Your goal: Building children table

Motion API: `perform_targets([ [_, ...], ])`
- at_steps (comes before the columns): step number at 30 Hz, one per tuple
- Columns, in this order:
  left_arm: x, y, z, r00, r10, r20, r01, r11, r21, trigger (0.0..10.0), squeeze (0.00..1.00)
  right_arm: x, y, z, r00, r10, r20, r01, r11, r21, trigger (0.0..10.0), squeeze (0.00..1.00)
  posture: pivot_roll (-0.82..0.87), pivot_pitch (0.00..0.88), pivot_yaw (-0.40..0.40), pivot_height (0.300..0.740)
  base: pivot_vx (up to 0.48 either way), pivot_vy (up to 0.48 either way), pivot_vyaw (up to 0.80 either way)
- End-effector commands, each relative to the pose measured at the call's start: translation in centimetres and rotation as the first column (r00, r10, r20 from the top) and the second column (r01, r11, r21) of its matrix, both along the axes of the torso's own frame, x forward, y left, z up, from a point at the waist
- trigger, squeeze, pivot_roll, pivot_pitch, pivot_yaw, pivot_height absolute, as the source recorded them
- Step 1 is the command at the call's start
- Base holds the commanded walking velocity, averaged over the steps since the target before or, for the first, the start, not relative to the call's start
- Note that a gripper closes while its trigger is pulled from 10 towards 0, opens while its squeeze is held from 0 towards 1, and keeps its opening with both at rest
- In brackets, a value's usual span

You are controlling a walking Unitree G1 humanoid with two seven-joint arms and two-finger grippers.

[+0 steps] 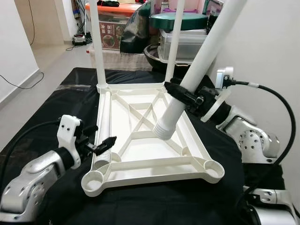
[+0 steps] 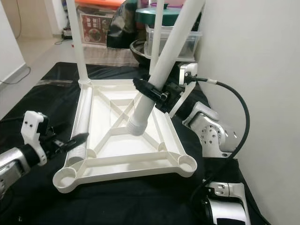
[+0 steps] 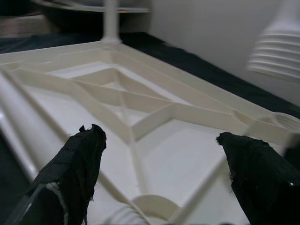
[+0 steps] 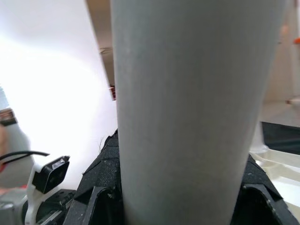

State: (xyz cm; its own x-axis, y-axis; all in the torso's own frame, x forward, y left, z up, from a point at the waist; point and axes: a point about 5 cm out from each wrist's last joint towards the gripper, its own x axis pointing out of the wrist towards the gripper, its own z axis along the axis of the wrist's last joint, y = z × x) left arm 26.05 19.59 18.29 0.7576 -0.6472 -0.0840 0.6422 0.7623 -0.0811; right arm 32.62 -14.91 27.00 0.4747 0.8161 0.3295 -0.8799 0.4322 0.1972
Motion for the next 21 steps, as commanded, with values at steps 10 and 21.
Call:
perform_targets([
  [10, -1.9, -1.5, 0.6, 0.951, -0.308, -0.023, 0.309, 0.949, 0.063, 10.0, 0.00, -1.0, 2.2, 0.5, 0.978, 0.199, 0.060, -0.195, 0.979, -0.061, 0.0, 0.00, 0.10, 0.000, -0.126, 0.740, 0.000, 0.000, 0.00],
  [21, -0.7, -2.5, 1.3, 0.913, -0.408, -0.004, 0.407, 0.910, 0.080, 10.0, 0.00, -2.5, 5.9, 0.4, 0.933, 0.350, 0.081, -0.346, 0.936, -0.065, 0.0, 0.00, 0.08, 0.000, -0.099, 0.740, 0.000, 0.000, 0.00],
])
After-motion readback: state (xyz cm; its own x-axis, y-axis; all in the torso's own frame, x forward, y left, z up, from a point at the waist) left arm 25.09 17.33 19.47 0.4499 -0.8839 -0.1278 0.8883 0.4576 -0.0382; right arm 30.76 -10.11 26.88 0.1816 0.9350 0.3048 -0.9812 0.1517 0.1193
